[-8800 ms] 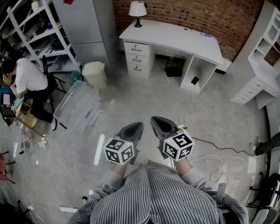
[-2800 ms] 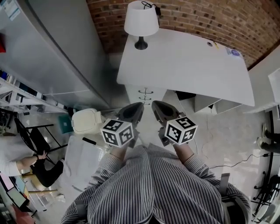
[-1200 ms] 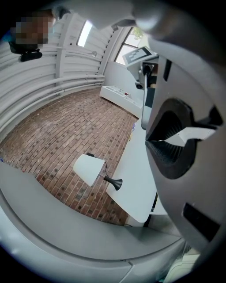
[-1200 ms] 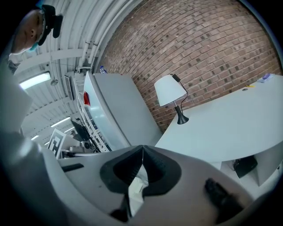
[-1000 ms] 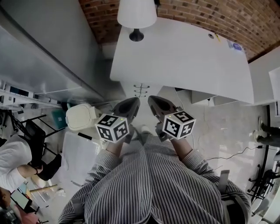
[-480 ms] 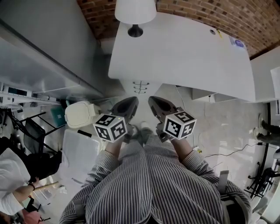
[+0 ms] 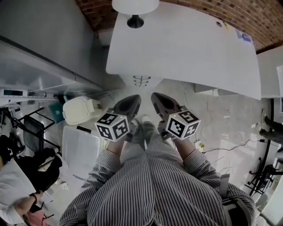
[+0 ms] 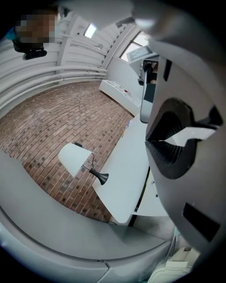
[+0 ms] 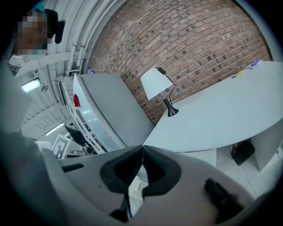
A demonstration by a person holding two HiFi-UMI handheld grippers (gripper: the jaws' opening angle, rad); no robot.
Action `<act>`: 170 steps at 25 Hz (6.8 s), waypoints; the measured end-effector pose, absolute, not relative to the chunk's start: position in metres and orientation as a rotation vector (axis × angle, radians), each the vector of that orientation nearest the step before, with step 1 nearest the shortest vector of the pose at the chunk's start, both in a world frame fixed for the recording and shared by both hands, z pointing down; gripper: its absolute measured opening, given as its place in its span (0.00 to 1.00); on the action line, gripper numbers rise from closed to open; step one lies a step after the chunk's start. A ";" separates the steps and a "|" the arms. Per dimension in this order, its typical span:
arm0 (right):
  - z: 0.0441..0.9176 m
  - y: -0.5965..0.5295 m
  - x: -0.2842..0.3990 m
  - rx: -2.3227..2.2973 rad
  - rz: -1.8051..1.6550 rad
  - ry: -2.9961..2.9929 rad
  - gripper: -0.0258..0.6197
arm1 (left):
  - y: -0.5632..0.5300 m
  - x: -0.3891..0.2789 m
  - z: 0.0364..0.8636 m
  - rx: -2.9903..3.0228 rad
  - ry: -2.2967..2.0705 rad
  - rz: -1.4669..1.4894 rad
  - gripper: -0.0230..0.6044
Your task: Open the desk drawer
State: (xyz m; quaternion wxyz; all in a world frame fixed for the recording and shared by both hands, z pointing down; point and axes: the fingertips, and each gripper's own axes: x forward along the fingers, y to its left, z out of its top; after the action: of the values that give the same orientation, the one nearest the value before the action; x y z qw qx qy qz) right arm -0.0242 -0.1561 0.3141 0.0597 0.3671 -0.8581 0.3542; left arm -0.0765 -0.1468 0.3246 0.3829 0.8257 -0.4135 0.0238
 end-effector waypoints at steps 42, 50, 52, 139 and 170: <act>0.508 -0.203 -0.051 1.031 1.405 -2.445 0.07 | -0.204 -0.088 0.514 1.823 -1.077 0.015 0.06; 0.535 -0.192 -0.056 1.036 1.518 -2.415 0.07 | -0.199 -0.091 0.540 1.813 -1.053 -0.022 0.06; 0.542 -0.190 -0.057 1.044 1.535 -2.406 0.07 | -0.198 -0.094 0.548 1.801 -1.060 -0.024 0.06; 0.669 -0.303 -0.027 1.465 2.298 -2.350 0.14 | -0.305 -0.089 0.664 1.536 -0.944 -0.443 0.20; 0.669 -0.289 -0.032 1.323 2.432 -2.382 0.10 | -0.294 -0.086 0.650 1.476 -0.808 -0.653 0.12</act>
State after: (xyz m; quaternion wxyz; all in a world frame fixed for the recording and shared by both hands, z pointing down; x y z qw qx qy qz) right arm -0.0323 -0.2893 0.6690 -0.2527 0.3505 -0.6311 0.6442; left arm -0.0860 -0.2940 0.6503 0.6195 0.6420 -0.3514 -0.2838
